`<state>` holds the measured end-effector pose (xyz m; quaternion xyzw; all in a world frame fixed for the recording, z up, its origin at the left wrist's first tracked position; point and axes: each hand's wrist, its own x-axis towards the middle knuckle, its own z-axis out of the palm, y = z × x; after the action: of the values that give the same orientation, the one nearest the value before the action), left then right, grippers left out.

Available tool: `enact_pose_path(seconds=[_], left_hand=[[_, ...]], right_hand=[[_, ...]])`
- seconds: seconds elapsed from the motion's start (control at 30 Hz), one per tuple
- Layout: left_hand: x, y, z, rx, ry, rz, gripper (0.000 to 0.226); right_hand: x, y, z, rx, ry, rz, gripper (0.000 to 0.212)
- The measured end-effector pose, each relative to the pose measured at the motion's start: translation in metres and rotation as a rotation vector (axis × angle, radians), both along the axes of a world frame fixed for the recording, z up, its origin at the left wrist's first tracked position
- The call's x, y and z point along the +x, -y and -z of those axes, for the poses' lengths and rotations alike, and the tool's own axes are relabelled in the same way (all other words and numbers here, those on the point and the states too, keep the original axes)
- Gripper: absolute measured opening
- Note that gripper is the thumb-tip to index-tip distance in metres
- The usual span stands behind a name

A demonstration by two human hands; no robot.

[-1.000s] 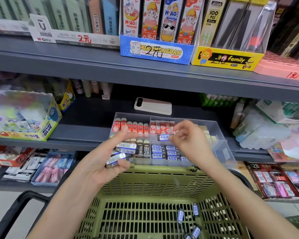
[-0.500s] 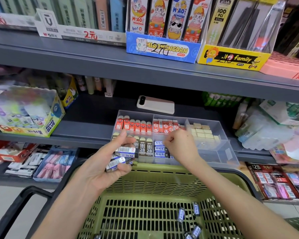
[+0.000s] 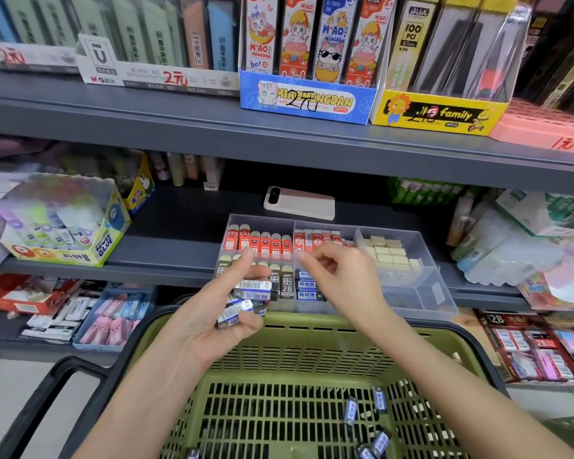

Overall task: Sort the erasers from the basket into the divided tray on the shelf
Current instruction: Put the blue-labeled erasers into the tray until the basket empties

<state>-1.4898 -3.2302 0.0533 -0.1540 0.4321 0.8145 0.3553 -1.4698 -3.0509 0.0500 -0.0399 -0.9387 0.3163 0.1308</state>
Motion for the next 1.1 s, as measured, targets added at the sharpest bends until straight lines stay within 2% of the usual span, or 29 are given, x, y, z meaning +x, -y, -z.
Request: enact_pose_path(seconds=[0.07, 0.1, 0.2, 0.27, 0.37, 0.47, 0.6, 0.77, 0.9, 1.1], left_hand=[[0.001, -0.001, -0.002, -0.004, 0.007, 0.006, 0.044], [0.003, -0.003, -0.003, 0.002, 0.008, 0.012, 0.044], [0.008, -0.008, -0.006, 0.033, 0.008, 0.038, 0.043], [0.011, -0.012, -0.005, 0.022, 0.012, 0.037, 0.048], [0.017, -0.021, -0.006, -0.084, -0.043, 0.095, 0.051], [0.025, -0.038, -0.009, -0.218, -0.147, 0.156, 0.045], [0.034, -0.058, -0.011, -0.260, -0.225, 0.021, 0.048], [0.040, -0.070, -0.009, -0.277, -0.290, -0.073, 0.057], [0.034, -0.060, -0.009, -0.238, -0.166, -0.063, 0.057], [0.021, -0.029, -0.006, -0.131, -0.045, -0.078, 0.056]], right_hand=[[0.014, 0.010, -0.014, -0.419, 0.007, -0.202, 0.006], [0.021, 0.014, -0.018, -0.487, 0.025, -0.271, 0.003], [0.032, 0.023, -0.019, -0.435, 0.026, -0.321, 0.014], [0.036, 0.023, -0.021, -0.460, 0.032, -0.308, 0.013], [0.041, 0.017, -0.024, -0.554, 0.056, -0.282, 0.009], [0.048, 0.015, -0.029, -0.679, -0.027, -0.207, 0.005], [0.057, 0.010, -0.031, -0.901, -0.116, -0.066, 0.022], [0.061, 0.003, -0.030, -0.997, -0.025, 0.000, 0.008], [0.044, -0.034, -0.037, -0.965, 0.025, -0.015, 0.014], [0.012, -0.075, -0.027, -0.477, 0.432, -0.124, 0.022]])
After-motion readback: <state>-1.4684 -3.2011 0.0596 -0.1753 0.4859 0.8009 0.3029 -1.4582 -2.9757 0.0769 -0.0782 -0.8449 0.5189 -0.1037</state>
